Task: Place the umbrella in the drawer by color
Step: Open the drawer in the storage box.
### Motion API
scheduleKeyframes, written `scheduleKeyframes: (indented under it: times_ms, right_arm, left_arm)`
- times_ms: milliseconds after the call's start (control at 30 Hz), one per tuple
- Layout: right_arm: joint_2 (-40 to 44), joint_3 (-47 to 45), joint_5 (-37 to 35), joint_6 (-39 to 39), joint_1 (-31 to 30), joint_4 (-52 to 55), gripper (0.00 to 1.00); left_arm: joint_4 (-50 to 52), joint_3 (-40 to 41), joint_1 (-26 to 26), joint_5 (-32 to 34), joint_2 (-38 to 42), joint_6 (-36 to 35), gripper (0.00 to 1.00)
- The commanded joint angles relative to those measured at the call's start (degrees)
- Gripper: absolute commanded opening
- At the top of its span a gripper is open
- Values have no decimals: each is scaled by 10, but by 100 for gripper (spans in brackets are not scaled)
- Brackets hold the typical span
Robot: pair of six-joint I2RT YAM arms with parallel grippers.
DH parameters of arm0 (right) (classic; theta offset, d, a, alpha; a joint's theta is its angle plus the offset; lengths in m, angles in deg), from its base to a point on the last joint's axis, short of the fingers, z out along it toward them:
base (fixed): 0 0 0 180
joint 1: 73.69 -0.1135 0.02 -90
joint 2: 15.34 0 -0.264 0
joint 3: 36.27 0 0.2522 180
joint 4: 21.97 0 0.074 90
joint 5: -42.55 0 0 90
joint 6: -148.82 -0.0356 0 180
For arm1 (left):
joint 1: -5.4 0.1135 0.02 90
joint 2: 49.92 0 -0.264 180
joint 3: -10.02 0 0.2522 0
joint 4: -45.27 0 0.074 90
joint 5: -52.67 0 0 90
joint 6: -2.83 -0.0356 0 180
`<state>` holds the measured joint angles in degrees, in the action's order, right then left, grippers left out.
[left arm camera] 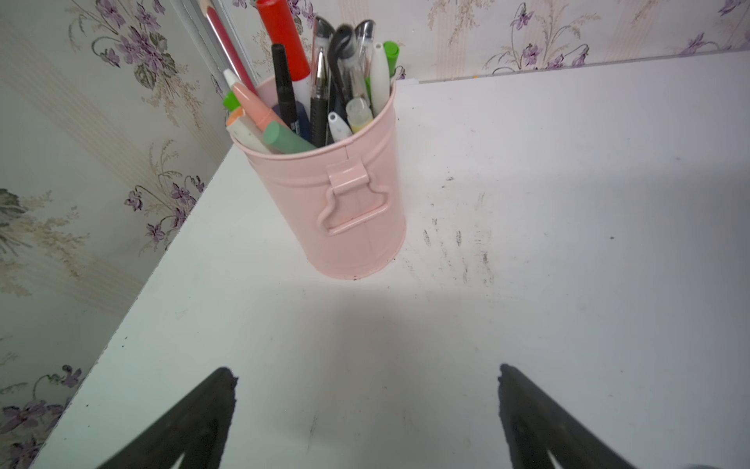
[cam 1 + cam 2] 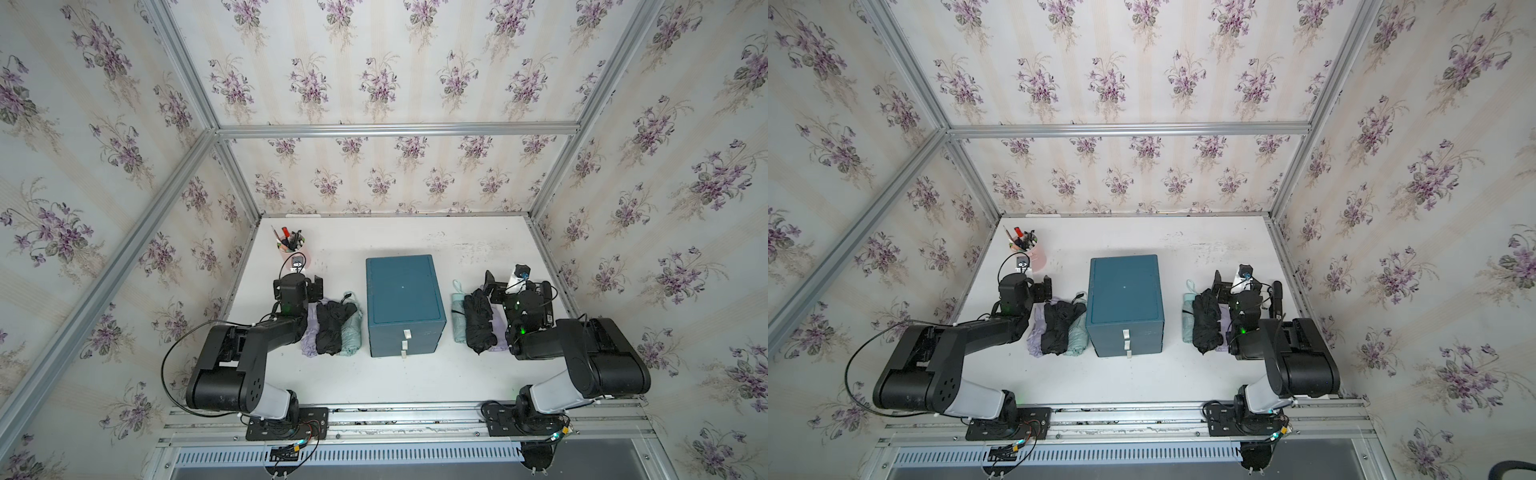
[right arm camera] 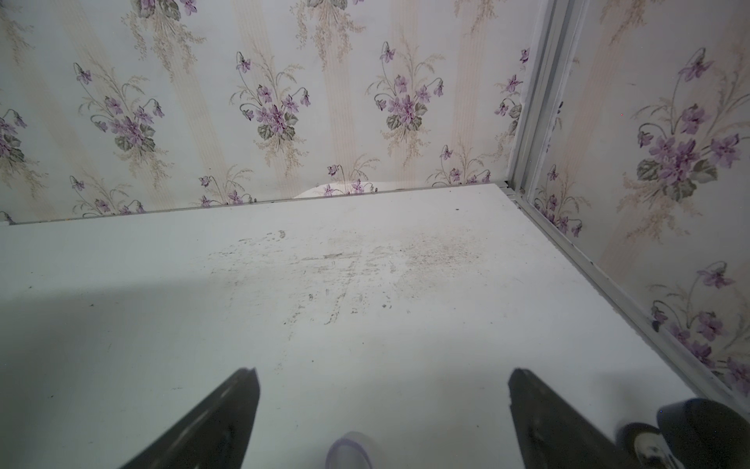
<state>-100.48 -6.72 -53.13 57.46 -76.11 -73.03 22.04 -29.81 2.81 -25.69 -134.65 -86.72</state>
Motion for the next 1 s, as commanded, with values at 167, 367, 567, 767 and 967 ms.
scheduleKeyframes:
  times_ms: [167, 367, 567, 767, 967]
  right_arm:
    - [69, 355, -195, -358, 4, 689, 100]
    - [82, 446, -168, -386, -74, 899, 81]
    - [124, 534, -203, -426, -198, 1064, 68]
    - [137, 577, -209, -487, -330, 1174, 57]
    - [190, 558, -282, -523, -451, 1192, 59]
  left_arm:
    - [301, -126, -40, 174, 222, 133, 98]
    - [604, -325, -146, 151, 210, 236, 93]
    - [709, -361, -257, 35, 221, 267, 90]
    - [774, -377, -391, 26, 241, 263, 100]
    - [819, -398, -432, 14, 251, 269, 100]
